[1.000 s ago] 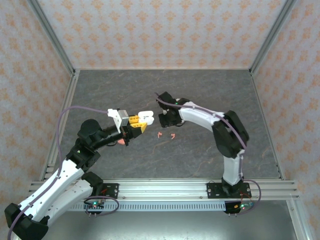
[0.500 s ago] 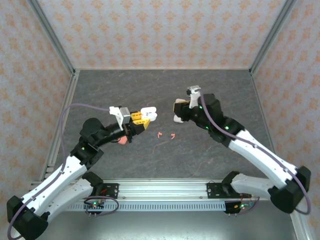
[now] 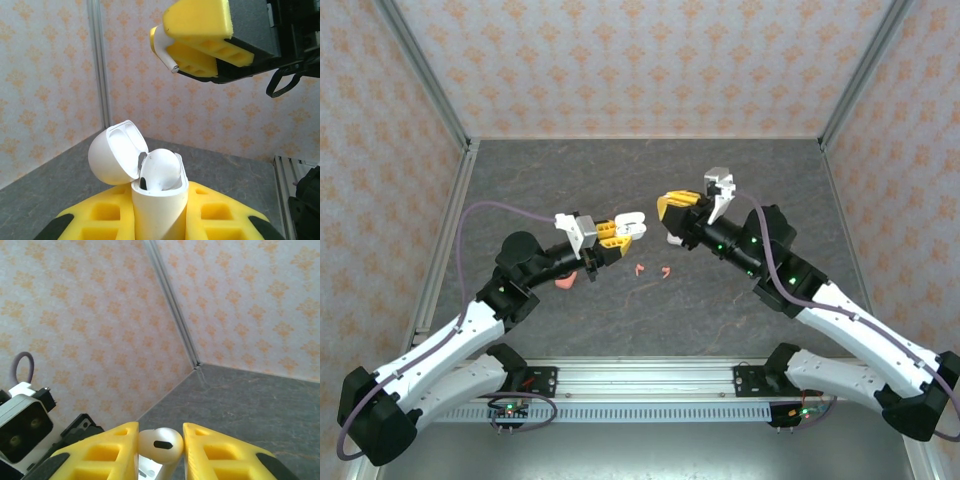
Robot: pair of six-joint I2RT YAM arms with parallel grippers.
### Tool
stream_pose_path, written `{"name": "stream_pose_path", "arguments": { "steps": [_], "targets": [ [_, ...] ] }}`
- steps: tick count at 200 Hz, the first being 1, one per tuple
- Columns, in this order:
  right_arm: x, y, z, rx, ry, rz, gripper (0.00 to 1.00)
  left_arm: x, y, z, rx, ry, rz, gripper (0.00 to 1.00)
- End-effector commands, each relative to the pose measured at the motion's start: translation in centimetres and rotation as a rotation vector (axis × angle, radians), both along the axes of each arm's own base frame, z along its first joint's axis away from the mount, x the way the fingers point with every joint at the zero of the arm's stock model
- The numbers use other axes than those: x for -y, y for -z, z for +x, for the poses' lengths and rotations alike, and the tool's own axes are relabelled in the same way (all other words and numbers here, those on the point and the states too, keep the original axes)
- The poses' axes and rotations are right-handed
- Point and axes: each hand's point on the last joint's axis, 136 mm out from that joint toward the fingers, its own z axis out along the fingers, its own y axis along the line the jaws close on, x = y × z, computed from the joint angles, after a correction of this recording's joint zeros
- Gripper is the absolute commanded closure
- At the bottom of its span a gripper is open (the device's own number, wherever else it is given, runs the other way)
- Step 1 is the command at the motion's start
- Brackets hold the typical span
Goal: Insert the wireless bluetooth earbuds into the charging case
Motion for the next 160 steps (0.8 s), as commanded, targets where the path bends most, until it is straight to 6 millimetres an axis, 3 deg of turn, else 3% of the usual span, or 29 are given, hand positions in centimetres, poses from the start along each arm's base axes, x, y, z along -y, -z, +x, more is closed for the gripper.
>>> {"name": "stream_pose_path", "arguments": {
  "steps": [1, 56, 160],
  "targets": [
    [-1.0, -0.7, -0.4, 0.075, -0.025, 0.016, 0.74, -0.2, -3.4, -0.2, 0.116, -0.021, -0.05, 1.0],
    [-3.2, 1.4, -0.2, 0.056, -0.053, -0.043, 0.75, -0.4, -3.5, 0.1, 0.099, -0.042, -0.061, 1.0],
    [-4.1, 3.7, 0.2, -0.001, -0.067, -0.073, 0.75, -0.6, -3.9, 0.1, 0.096, -0.048, -0.079, 1.0]
  ]
}}
